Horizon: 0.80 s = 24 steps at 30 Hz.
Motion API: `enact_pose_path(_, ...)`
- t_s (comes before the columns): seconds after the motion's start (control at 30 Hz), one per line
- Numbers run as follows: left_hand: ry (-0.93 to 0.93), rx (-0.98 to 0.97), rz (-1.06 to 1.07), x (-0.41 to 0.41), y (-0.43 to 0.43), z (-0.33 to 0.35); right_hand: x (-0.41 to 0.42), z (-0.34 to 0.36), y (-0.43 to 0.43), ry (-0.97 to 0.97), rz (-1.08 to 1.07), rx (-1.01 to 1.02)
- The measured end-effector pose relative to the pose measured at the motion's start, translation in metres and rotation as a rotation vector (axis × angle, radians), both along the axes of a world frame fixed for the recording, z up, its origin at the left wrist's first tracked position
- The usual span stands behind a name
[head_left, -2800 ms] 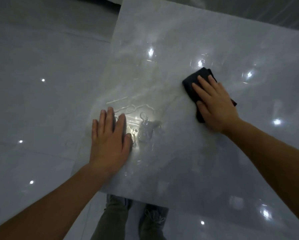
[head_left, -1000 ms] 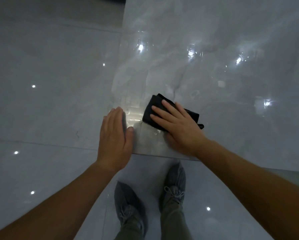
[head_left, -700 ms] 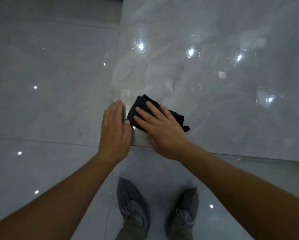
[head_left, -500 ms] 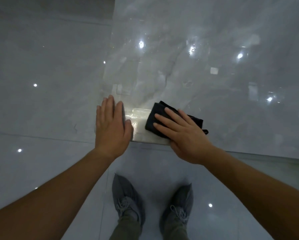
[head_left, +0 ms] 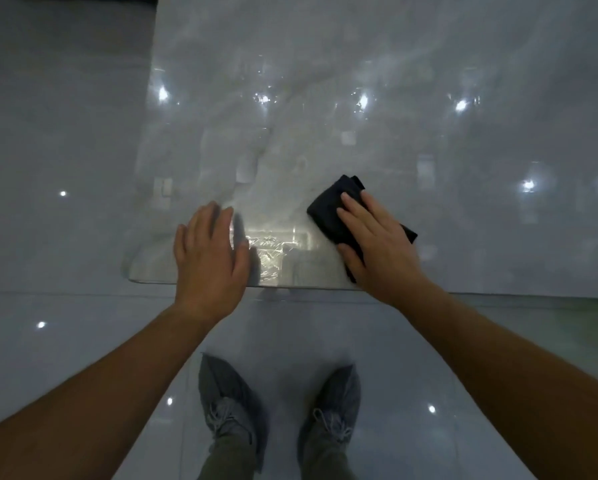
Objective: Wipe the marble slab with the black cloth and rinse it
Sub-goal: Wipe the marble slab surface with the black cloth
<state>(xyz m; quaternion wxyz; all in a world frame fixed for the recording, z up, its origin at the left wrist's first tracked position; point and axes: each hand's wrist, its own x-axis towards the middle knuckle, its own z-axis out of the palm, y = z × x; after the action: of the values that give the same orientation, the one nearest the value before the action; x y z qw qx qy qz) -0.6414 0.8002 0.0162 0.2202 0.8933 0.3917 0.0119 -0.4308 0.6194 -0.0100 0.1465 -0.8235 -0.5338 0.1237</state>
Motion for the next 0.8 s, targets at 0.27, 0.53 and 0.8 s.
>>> enact_pose_path(0.27,-0.140,-0.334,0.105,0.066,-0.050,0.040,0.012,0.012,-0.001,0.189,-0.149,0.145)
enact_pose_path(0.53,-0.120,-0.507,0.284,0.132,-0.050,0.044,0.022,0.037,-0.029,0.397,-0.413,0.112)
enact_pose_path(0.8,0.085,-0.485,0.133,0.168,-0.035,0.031,0.030,0.042,-0.013,0.450,-0.700,-0.095)
